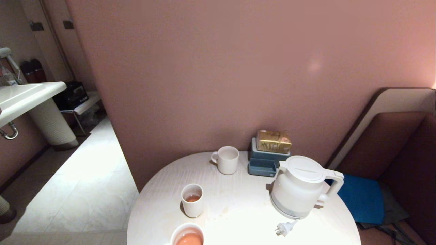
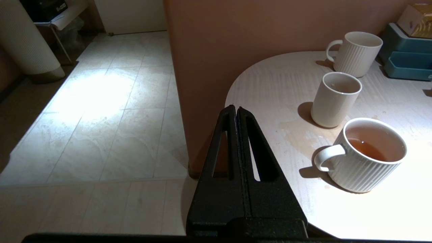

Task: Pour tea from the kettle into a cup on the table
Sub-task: Pick up the kettle

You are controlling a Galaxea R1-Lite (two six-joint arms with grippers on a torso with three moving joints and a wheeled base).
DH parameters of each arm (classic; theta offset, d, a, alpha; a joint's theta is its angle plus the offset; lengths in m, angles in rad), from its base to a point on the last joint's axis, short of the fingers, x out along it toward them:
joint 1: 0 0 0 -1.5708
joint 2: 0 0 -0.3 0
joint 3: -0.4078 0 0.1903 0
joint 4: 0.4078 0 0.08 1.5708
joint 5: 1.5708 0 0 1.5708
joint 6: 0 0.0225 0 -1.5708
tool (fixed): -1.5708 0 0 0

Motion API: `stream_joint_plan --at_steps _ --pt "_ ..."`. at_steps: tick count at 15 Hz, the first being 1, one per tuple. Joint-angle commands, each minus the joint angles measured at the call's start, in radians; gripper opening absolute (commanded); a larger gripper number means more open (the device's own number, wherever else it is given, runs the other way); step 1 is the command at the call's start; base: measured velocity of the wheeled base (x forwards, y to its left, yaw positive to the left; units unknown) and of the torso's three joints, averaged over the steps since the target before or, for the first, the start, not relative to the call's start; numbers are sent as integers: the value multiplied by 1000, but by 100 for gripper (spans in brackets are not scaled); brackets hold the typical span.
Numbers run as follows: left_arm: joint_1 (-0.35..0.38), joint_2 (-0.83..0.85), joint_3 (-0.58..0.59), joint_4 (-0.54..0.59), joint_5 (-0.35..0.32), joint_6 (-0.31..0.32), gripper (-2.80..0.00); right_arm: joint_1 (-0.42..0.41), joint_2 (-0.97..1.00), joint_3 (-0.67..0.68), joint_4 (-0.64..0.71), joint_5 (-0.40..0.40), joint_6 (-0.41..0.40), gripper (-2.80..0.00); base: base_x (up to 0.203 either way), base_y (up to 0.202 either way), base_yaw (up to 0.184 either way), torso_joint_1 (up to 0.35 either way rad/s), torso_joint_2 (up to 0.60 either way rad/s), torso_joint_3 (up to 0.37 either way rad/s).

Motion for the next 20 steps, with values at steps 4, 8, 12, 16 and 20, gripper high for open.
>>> stream_joint_plan --at_steps 4,8,12,16,20 --pt "0 1 0 1 0 0 -280 0 0 0 -1 0 0 0 0 0 0 0 0 0" --pt "0 1 0 0 0 0 -280 0 40 -172 18 -7 -2 0 0 0 0 0 0 0" --pt "0 1 0 0 0 0 -280 3 354 -415 39 -8 -2 0 0 0 0 0 0 0" --pt "0 1 0 -1 0 0 -280 1 761 -540 76 -90 -2 0 0 0 0 0 0 0" --pt "0 1 0 1 0 0 -280 -12 1072 -529 94 -239 -4 0 0 0 0 0 0 0"
